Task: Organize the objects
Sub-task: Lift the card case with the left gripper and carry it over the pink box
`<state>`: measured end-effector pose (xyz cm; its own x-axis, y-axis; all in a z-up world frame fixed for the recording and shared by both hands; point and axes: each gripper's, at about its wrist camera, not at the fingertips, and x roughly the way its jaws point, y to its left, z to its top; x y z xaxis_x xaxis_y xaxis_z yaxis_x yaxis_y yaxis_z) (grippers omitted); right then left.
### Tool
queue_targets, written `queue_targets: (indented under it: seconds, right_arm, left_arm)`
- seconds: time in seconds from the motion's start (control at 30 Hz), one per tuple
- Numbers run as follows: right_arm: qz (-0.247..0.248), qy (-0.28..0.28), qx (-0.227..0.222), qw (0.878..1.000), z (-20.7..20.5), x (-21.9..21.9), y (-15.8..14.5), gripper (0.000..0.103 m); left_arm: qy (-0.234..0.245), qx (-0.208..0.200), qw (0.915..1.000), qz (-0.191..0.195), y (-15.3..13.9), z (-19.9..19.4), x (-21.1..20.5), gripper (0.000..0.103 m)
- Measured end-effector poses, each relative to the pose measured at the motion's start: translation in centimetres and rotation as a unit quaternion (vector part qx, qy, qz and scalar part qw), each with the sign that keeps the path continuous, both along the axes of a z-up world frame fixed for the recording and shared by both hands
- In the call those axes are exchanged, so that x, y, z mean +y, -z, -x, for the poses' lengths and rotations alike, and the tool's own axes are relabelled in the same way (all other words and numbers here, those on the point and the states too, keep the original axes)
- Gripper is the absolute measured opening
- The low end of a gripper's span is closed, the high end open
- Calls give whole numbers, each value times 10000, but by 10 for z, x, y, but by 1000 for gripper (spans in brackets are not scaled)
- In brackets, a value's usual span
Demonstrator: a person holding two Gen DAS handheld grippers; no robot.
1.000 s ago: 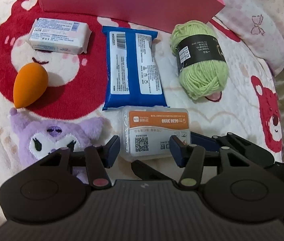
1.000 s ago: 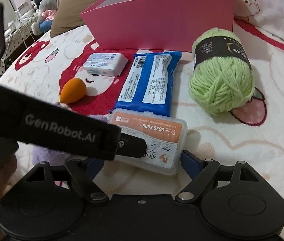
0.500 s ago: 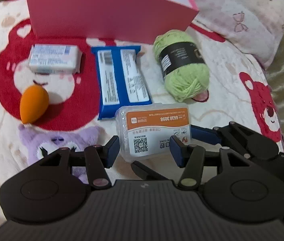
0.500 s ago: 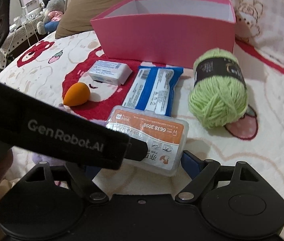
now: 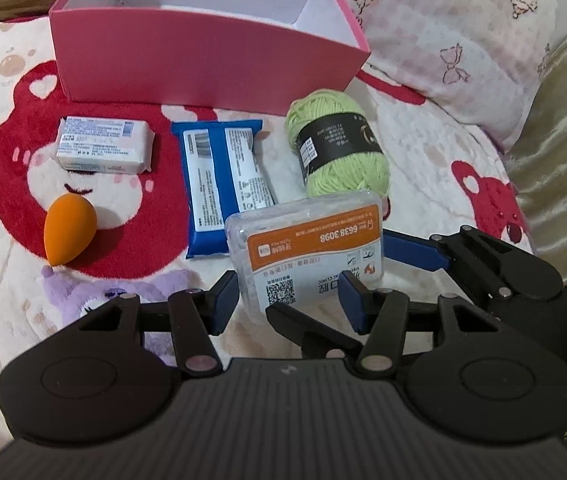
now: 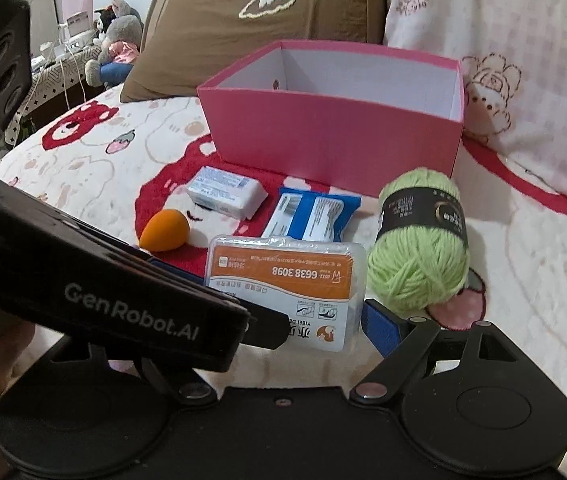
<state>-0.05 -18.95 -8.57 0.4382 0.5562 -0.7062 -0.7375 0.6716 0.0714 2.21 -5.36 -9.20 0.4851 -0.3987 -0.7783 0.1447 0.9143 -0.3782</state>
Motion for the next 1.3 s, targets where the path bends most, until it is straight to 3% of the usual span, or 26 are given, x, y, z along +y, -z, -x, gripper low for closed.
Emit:
queue_targets:
  seconds: [0.57, 0.73, 1.3]
  right_arm:
    - [-366, -69, -28, 9993, -2, -2, -22, 81]
    - [-379, -105, -139, 9991, -1, -1, -27, 75]
    - [-423, -316, -668, 9964, 4, 17, -53, 74]
  left_arm:
    - [-190, -387, 9989, 204, -22, 3, 18, 52]
    - [-209, -556, 9981, 184, -31, 4, 21, 52]
    - [-315, -940, 9950, 150, -56, 3, 41, 53]
